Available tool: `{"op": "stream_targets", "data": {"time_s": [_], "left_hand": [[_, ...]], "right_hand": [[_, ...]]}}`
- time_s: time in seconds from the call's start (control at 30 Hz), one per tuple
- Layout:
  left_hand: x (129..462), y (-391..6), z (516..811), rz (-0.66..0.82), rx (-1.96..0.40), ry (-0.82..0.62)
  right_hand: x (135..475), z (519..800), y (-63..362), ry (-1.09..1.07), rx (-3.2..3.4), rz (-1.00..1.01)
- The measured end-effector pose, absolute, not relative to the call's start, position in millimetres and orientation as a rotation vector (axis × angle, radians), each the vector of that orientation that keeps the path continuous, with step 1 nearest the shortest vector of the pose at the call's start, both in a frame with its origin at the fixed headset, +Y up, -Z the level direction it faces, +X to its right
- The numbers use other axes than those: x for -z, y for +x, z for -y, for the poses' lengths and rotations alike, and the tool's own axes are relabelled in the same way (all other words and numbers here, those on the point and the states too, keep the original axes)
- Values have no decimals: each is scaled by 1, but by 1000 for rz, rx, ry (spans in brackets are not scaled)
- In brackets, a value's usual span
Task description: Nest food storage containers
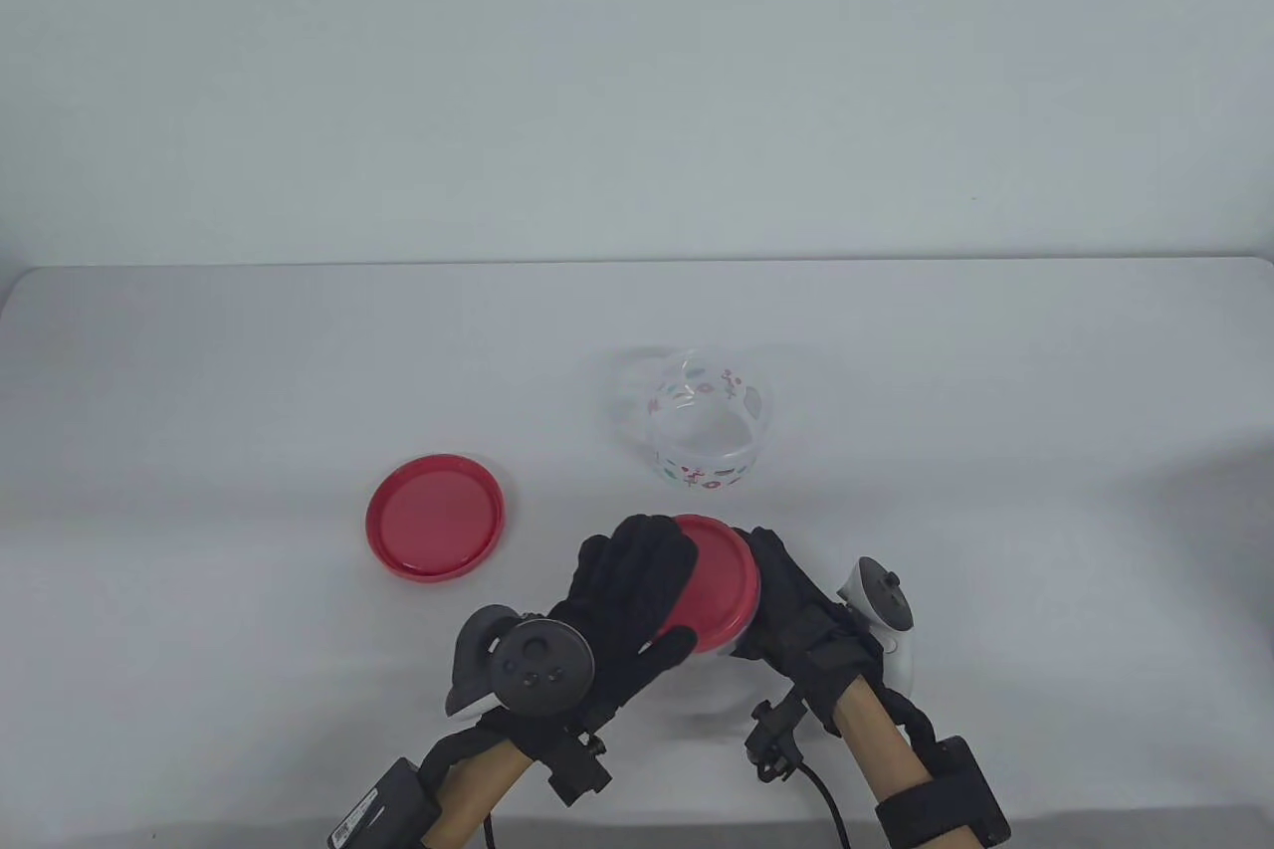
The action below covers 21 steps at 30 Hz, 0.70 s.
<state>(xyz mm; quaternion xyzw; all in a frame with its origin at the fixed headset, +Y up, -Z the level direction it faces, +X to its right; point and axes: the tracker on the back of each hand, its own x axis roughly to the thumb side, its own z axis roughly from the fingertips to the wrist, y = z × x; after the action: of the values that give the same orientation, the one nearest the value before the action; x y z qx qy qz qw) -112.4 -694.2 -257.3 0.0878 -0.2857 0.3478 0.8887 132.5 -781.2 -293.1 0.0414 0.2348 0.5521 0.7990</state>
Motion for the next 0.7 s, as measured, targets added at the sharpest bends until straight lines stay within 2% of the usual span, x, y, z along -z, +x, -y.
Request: {"op": "stream_targets", "data": {"time_s": [0.07, 0.17, 0.3, 0.4, 0.5, 0.63, 0.7], "left_hand": [[266, -128, 700, 452, -829, 160], [278, -143, 722, 324, -1034, -84], [285, -143, 748, 300, -1284, -403], [286, -131, 762, 382, -1416, -543], [286, -126, 769, 364, -1532, -597], [288, -128, 769, 351, -1539, -595], [288, -129, 767, 326, -1529, -567]], "right_hand": [[293, 780, 131, 105, -1161, -499], [293, 780, 129, 127, -1134, -505], [291, 781, 124, 147, -1121, -526], [288, 783, 117, 155, -1118, -555], [286, 786, 116, 134, -1117, -547], [286, 781, 117, 167, -1144, -563], [286, 771, 122, 179, -1285, -460]]}}
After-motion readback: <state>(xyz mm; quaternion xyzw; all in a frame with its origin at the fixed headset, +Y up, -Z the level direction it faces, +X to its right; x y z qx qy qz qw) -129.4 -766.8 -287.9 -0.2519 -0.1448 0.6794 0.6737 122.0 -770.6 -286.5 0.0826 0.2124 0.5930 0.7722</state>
